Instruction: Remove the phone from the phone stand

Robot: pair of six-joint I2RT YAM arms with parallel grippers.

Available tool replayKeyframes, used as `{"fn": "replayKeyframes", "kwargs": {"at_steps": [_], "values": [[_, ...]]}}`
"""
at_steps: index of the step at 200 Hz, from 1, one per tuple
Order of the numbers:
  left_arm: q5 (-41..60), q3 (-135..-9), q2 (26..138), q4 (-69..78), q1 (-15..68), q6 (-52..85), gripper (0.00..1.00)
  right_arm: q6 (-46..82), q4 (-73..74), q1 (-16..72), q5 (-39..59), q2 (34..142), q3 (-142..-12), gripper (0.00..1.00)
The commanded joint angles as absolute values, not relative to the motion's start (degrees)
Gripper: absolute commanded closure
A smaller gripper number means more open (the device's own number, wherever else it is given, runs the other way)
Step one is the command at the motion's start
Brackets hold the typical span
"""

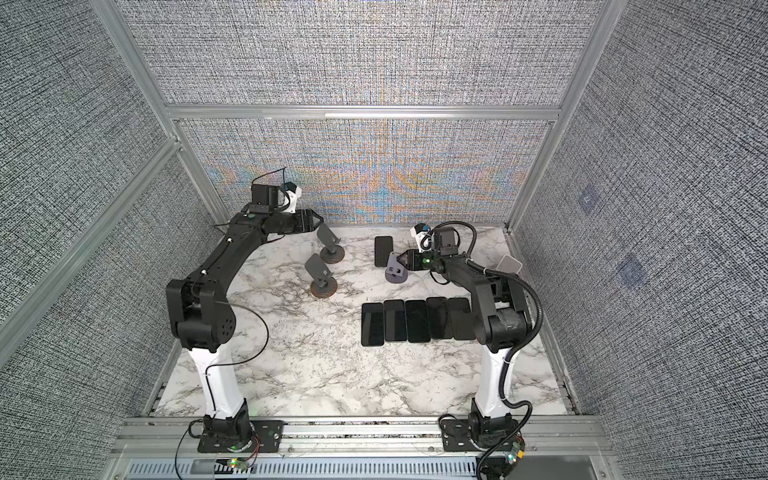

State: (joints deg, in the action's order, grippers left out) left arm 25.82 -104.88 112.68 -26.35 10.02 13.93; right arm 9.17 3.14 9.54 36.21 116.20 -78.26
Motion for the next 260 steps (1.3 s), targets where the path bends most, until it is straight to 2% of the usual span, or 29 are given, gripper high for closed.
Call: {"fn": "replayKeyframes", "kwargs": {"at_steps": [1, 16, 33, 59, 109, 162, 164, 180, 191, 229, 260], "values": [[25.49, -98.57, 107.11, -23.69, 10.02, 14.15, 0.25, 10.43, 6.39, 9.42, 39.25, 117.88, -79.59, 0.59], [25.34, -92.05, 103.22, -20.06, 10.02, 15.61, 0.25, 11.41, 7.28, 9.23, 40.98, 118.85, -80.08, 0.69], [24.64, -88.01, 100.51, -19.85, 10.02, 15.76, 0.25, 12.09, 9.42, 9.24, 41.97, 118.43, -79.09, 0.86], [23.93, -83.75, 97.17, -20.47, 9.97, 15.63, 0.25, 13.49, 12.72, 9.23, 44.12, 116.92, -77.10, 1.00], [23.03, -77.53, 91.81, -19.87, 10.01, 15.72, 0.25, 17.01, 18.52, 10.49, 45.35, 113.76, -73.65, 1.00], [22.68, -75.94, 89.10, -20.50, 10.02, 15.03, 0.25, 13.10, 5.82, 11.61, 35.29, 110.88, -75.54, 1.00], [22.70, -75.89, 89.01, -20.59, 9.98, 14.92, 0.25, 12.94, 4.90, 11.52, 34.99, 110.84, -75.75, 0.98], [22.83, -75.69, 88.74, -21.42, 10.01, 14.62, 0.25, 11.40, -1.71, 11.32, 32.28, 110.15, -77.38, 0.63], [22.98, -75.13, 88.21, -21.32, 10.02, 14.61, 0.25, 10.77, -4.63, 11.48, 31.07, 109.72, -77.93, 0.51], [23.62, -72.51, 86.10, -21.07, 9.99, 16.16, 0.25, 10.20, -9.80, 11.99, 30.53, 112.76, -80.95, 0.49], [23.74, -67.47, 81.78, -21.81, 10.02, 18.23, 0.25, 12.02, -9.84, 12.95, 31.37, 115.54, -83.40, 0.53]]}}
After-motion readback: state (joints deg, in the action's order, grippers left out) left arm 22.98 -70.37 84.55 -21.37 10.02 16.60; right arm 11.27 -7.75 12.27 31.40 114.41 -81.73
